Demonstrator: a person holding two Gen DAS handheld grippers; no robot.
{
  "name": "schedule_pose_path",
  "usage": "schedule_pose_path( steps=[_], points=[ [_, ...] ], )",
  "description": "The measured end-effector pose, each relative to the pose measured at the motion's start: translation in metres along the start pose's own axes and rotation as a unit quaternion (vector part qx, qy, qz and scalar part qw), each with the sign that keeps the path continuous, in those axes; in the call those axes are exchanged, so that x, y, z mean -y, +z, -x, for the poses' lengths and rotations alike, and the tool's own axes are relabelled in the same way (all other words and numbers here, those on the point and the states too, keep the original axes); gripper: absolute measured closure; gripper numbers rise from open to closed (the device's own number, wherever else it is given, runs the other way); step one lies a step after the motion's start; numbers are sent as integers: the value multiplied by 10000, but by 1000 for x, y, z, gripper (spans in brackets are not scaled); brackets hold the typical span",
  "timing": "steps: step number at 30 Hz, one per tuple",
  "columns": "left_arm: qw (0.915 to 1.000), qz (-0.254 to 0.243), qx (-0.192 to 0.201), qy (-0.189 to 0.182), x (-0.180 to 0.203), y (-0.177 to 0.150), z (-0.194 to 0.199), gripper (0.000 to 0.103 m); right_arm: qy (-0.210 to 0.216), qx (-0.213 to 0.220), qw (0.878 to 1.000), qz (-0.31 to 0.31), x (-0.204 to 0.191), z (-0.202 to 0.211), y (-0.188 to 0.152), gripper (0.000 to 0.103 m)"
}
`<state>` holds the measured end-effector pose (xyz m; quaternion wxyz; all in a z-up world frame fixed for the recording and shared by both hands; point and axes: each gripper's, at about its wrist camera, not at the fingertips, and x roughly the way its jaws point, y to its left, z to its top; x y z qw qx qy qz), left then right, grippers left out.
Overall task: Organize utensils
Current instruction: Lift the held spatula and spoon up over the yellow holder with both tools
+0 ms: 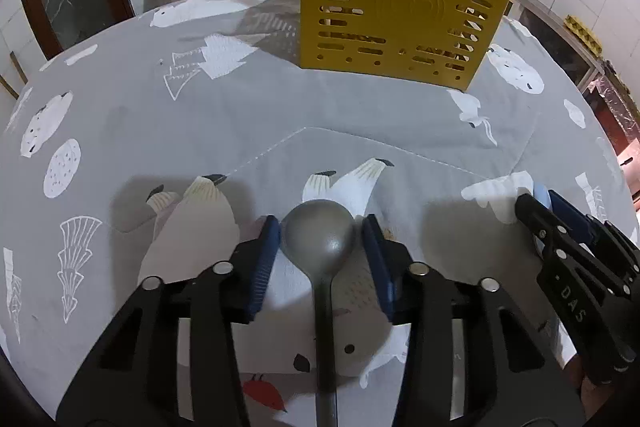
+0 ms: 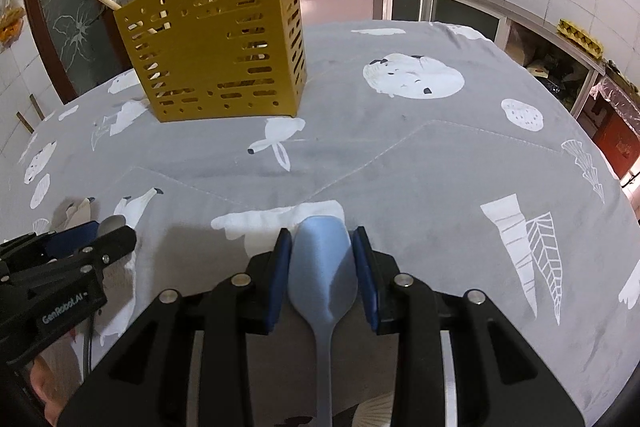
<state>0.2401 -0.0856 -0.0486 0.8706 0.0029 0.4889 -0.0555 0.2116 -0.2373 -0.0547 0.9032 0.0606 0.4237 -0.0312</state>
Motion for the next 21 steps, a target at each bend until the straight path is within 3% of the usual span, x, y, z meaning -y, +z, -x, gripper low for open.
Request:
schedule_pose_path(
  steps=[1,15,21],
  points=[
    [10000,-27,32,12,1,0,-1,68,-3,22,10000,1,-1,1,0,71],
    [9993,-62,271,-230,-6,3,1,68,81,221,9997,-59,-1,12,-1,71],
    [9967,-100,776,-200,-10,3,19,68,195,595,9980,-133,2,37,6,71]
  ],
)
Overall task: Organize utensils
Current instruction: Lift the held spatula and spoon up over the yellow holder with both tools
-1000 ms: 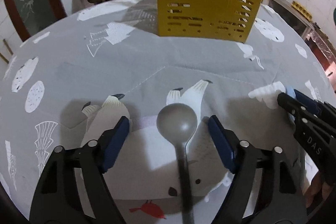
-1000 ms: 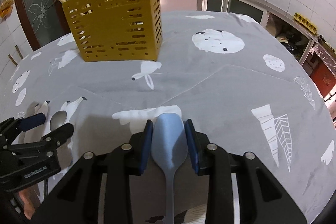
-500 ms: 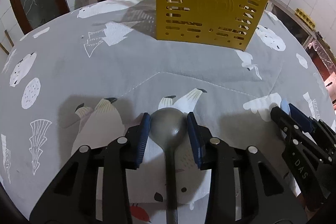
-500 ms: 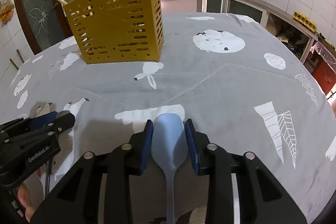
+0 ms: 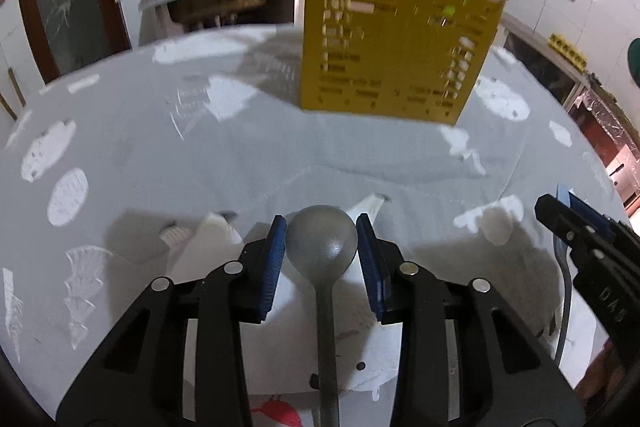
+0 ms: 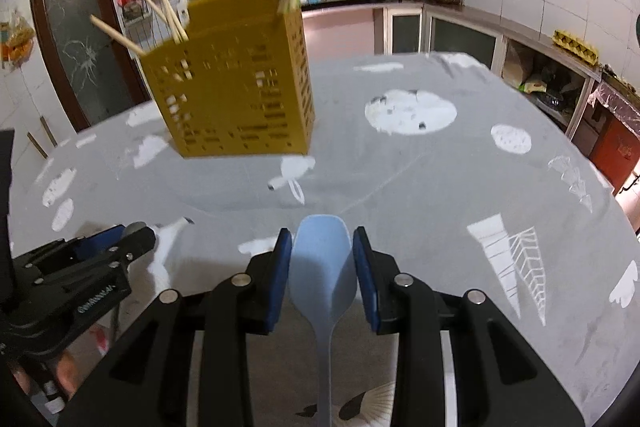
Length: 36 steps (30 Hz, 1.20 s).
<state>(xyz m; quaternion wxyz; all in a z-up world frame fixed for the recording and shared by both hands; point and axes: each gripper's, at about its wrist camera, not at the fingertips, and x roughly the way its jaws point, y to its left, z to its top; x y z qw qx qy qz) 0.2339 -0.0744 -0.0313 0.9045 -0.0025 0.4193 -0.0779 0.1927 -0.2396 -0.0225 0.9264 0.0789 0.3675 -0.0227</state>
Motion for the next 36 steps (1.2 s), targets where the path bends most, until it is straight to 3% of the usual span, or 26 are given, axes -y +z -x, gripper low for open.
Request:
schedule_pose_path(
  steps=[8,20,36],
  points=[
    [9948,-222,997,28,3,6,44,68,113,621,9980,-40,0,31,13,71],
    [9765,-237,2142,72,-17,6,91,68,93,1674,9858,-101,0,68,17,71],
    [9667,-289,2541,-21,-25,9,111,68,82,2048,9787,-65,1,83,21,71]
  ],
)
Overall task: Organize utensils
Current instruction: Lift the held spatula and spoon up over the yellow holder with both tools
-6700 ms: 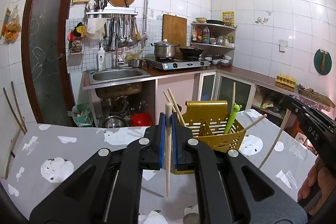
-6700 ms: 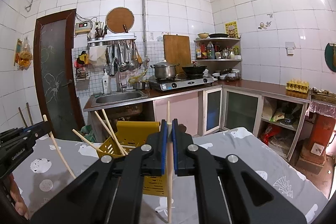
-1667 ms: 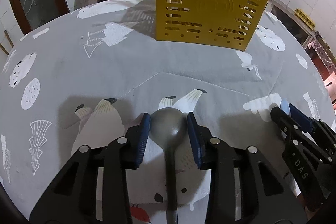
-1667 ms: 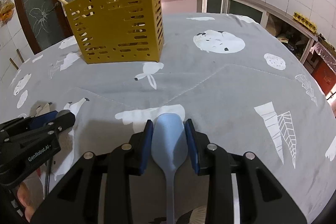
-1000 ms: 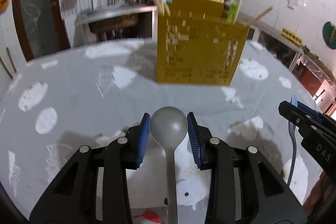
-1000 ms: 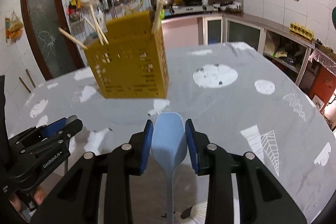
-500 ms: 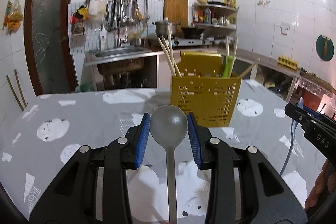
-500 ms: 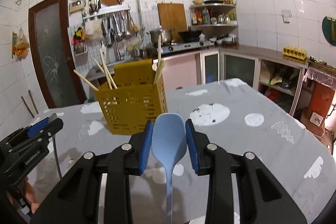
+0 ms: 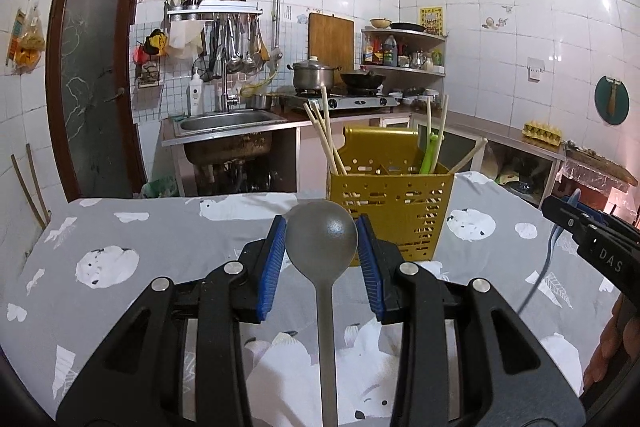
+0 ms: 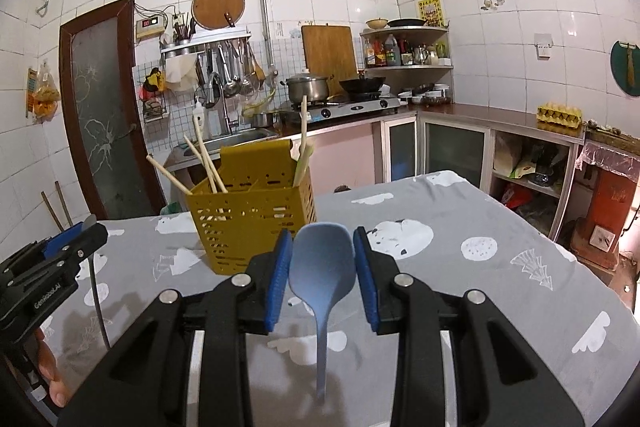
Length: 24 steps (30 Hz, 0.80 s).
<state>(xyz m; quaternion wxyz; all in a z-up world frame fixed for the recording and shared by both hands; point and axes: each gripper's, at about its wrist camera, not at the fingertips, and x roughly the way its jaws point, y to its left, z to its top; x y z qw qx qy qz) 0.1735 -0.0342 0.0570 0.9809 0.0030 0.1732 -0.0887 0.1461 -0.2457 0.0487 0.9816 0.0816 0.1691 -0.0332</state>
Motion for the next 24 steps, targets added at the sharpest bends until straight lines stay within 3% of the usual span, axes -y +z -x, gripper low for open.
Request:
schedule_pose_path(
  steps=[16,24],
  points=[
    [9994,66,328,-92,6,42,-17,68,37,84,9998,151,-6,-30,39,71],
    [9975,78,657,-254,14,91,-26,68,143,320,9989,302,-19,-23,79,71]
  ],
)
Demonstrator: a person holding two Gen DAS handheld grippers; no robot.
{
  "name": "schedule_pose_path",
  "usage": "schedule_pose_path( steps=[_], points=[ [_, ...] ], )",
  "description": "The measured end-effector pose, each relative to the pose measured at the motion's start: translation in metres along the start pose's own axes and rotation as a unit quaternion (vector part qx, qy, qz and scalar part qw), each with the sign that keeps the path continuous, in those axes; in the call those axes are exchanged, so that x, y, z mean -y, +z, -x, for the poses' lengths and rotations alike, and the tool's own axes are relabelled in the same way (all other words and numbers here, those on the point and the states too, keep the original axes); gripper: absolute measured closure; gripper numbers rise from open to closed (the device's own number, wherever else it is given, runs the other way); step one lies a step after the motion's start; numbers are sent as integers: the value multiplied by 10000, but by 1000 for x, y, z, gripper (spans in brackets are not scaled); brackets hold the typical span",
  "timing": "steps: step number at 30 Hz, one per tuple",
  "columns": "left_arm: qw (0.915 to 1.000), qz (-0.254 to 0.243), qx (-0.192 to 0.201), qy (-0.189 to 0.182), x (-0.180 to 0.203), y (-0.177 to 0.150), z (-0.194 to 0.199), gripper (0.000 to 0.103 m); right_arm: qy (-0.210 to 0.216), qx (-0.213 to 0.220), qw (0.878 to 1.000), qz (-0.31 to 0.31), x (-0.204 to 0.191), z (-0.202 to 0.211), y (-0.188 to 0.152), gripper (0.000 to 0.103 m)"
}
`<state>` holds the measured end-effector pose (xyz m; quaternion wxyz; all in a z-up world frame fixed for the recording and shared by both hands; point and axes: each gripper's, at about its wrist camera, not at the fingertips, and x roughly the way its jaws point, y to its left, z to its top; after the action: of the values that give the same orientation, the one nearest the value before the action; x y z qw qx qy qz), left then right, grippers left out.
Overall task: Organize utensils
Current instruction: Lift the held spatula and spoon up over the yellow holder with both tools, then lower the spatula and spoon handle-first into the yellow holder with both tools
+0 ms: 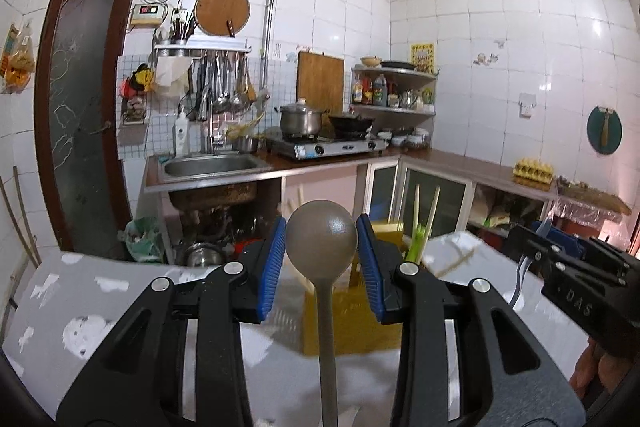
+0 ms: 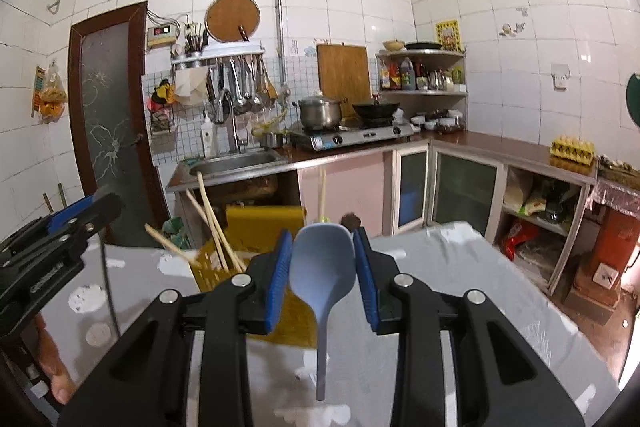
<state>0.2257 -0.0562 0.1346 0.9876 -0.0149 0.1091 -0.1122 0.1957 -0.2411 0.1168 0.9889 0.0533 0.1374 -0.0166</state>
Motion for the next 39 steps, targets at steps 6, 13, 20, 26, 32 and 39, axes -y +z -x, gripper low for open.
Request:
schedule_pose_path(
  steps=[6,13,20,26,32,39],
  points=[
    [9996,-5,290,19,3,39,-21,68,181,303,9994,-51,-9,0,52,71],
    [9987,248,449,31,-9,56,-59,68,164,402,9989,-168,-11,-29,88,71],
    [9988,317,355,70,-15,44,-101,68,136,259,9992,-282,-7,-68,86,71],
    [9986,424,258,164,-20,32,-124,68,123,199,9992,-324,-7,-89,76,71],
    [9989,315,269,201,-20,28,-131,68,105,149,9995,-250,-8,-99,73,71],
    [9992,2,348,219,-12,20,-133,68,83,131,9996,-222,-9,-109,65,71]
  ],
)
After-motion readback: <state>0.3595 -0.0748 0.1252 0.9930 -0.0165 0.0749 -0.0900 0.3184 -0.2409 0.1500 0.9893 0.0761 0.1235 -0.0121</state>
